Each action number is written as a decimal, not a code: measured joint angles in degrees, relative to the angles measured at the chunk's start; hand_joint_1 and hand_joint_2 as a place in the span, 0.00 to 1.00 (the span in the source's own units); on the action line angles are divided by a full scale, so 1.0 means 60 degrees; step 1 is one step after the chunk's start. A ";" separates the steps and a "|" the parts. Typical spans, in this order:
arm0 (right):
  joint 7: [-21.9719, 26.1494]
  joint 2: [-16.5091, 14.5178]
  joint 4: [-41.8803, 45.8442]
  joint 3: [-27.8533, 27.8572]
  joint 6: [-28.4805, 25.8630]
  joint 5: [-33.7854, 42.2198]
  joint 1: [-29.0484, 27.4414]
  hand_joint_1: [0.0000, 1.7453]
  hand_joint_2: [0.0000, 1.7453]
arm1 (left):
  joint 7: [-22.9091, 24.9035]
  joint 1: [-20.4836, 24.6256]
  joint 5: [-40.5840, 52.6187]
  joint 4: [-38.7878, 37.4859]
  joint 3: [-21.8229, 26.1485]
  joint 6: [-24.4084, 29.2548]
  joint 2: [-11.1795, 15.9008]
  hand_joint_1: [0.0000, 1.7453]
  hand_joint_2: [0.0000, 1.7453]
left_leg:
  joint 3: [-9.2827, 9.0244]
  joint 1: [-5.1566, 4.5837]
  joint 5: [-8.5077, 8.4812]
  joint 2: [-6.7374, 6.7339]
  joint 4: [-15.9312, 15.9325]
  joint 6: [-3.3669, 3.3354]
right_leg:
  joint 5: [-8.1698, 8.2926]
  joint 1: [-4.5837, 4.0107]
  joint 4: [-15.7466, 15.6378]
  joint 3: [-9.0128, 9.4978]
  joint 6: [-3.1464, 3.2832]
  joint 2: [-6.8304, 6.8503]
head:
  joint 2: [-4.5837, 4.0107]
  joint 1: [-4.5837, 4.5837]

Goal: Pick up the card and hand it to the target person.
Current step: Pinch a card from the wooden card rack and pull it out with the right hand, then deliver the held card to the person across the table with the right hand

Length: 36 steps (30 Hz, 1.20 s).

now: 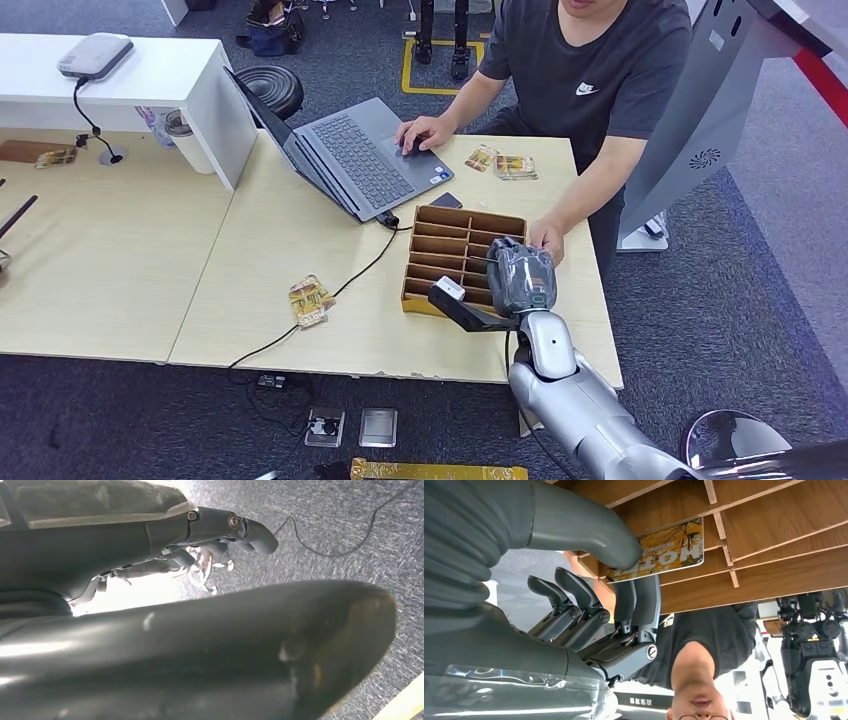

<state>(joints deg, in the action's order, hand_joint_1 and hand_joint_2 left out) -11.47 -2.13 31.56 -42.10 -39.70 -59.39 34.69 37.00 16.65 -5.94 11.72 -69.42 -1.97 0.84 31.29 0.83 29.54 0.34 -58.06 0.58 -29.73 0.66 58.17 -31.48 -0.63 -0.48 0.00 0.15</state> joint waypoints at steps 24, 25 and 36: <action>0.1018 0.0299 0.4321 0.1183 -0.0132 0.0238 -0.0668 1.00 1.00 | -0.0120 0.0118 0.0385 0.0000 -0.0152 -0.0014 -0.0054 0.00 0.00 | -0.0002 0.0000 0.0000 -0.0001 -0.0001 0.0000 | 0.0001 0.0000 0.0003 0.0005 0.0000 -0.0002 | 0.0000 -0.0003; 0.1036 0.0302 0.4505 0.1187 -0.0131 0.0268 -0.0640 1.00 1.00 | -0.0120 0.0117 0.0385 0.0000 -0.0152 0.0014 -0.0059 0.00 0.00 | -0.0002 0.0000 0.0000 -0.0001 -0.0001 0.0000 | 0.0001 0.0000 0.0003 0.0005 0.0000 -0.0002 | 0.0000 -0.0003; 0.1123 0.0051 0.4525 0.1124 -0.0078 0.0118 0.0045 1.00 1.00 | -0.0114 0.0126 0.0432 0.0000 -0.0143 0.0207 -0.0137 0.00 0.00 | 0.0003 0.0000 0.0000 0.0001 0.0000 0.0000 | 0.0001 0.0000 0.0004 0.0005 0.0000 -0.0001 | 0.0000 -0.0005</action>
<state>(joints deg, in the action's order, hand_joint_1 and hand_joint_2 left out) -4.74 -1.82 58.71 -35.35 -40.17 -58.68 34.96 36.32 17.41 -3.35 11.72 -70.28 -0.73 0.02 31.31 0.83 29.53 0.34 -58.06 0.58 -29.73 0.66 58.19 -31.45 -0.62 -0.49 0.00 0.13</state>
